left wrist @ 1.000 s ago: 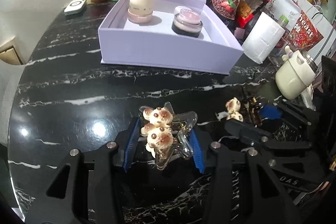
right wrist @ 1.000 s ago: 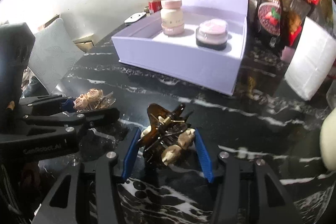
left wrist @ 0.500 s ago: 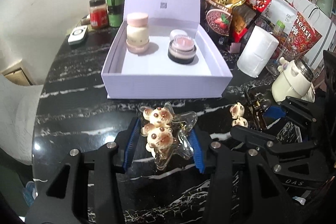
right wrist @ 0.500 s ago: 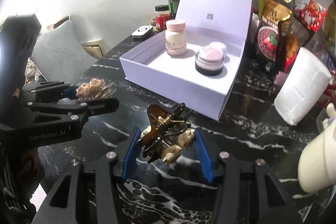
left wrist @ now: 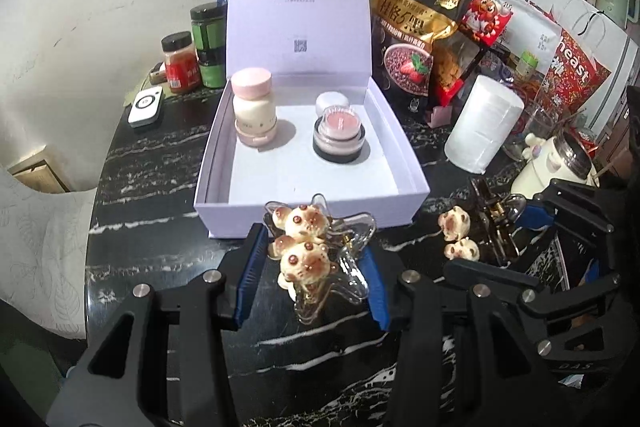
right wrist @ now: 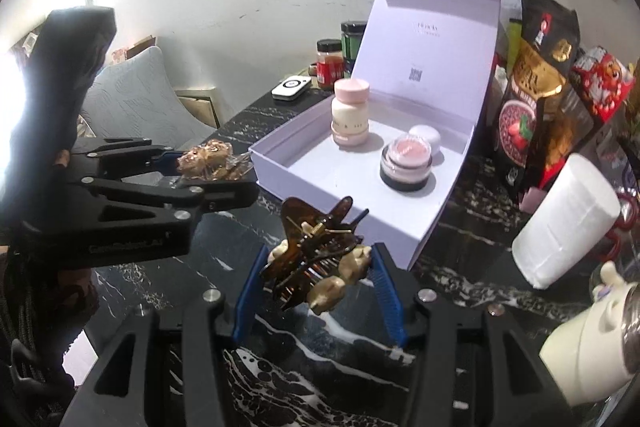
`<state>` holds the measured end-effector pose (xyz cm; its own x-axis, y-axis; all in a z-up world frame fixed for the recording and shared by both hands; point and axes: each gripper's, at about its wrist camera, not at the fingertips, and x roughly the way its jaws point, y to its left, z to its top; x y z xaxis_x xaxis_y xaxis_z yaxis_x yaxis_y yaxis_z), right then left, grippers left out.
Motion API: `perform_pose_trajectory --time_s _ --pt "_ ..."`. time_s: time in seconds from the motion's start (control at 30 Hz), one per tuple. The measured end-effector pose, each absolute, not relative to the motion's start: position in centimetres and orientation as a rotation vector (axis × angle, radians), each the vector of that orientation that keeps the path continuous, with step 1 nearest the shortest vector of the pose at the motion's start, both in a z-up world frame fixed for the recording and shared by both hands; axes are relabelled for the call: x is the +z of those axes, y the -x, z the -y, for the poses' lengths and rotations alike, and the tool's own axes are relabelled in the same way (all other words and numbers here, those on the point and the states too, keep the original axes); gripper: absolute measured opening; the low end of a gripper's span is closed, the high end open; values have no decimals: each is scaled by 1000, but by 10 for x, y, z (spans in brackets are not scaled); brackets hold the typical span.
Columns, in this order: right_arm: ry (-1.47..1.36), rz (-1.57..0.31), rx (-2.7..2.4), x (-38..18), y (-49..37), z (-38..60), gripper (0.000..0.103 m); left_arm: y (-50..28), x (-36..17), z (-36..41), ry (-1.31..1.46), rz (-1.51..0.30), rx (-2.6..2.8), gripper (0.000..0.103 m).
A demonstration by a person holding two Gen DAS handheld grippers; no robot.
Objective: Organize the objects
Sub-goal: 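Lift both clips with both tools and carry them toward the lavender box, then lower star clip into box with left tool while right tool sets claw clip on compact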
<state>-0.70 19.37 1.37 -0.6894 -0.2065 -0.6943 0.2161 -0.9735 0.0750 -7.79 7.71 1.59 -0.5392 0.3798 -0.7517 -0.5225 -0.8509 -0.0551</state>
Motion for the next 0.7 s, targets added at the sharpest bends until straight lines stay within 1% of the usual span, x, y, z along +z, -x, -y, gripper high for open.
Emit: perform_pose_trajectory --time_s 0.37,0.7 --pt "-1037 -73 -2712 43 25 -207 53 107 32 -95 1080 -256 2352 44" --pt "-1029 -49 -2710 48 60 -219 53 142 33 -106 1079 -250 2371 44"
